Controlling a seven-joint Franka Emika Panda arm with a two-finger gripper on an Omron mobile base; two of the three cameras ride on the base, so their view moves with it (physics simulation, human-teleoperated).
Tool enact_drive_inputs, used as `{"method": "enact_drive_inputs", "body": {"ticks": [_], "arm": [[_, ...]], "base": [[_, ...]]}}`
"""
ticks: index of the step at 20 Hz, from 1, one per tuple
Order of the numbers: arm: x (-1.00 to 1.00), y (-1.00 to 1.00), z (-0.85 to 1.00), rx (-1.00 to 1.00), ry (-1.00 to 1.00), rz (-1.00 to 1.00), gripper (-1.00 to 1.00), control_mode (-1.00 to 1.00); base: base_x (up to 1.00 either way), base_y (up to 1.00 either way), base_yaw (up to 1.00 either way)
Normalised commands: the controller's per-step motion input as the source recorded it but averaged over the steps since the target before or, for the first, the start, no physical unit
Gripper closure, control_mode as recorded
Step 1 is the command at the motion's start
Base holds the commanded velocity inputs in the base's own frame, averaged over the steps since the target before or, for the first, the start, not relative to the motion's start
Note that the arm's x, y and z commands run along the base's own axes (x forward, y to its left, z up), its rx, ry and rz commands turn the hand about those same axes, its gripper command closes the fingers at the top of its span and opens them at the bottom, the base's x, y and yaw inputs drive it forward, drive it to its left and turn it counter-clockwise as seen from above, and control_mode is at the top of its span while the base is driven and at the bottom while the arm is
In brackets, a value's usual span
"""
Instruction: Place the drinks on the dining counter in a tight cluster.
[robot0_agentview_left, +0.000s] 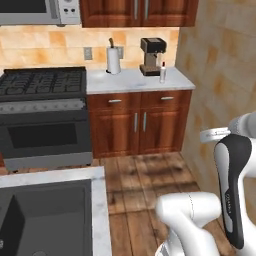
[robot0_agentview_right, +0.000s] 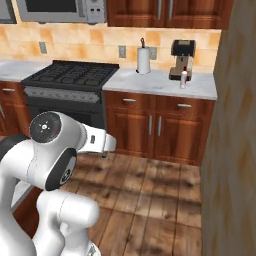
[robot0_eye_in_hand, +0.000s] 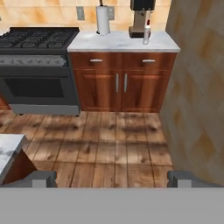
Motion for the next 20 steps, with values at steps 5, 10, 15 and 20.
{"method": "enact_drive_inputs", "body": {"ticks": [5,10,15,20], "arm": [[0.00,0.00,0.00,0.00,0.00,0.00,-1.00,1.00],[0.00,0.00,0.00,0.00,0.00,0.00,-1.00,1.00],[0.00,0.00,0.00,0.00,0.00,0.00,-1.00,1.00],[0.00,0.00,0.00,0.00,0.00,0.00,-1.00,1.00]], "base": [[0.68,-0.25,-0.07],[0.64,-0.25,-0.10],[0.64,-0.26,-0.09],[0.62,-0.28,-0.10]]}}
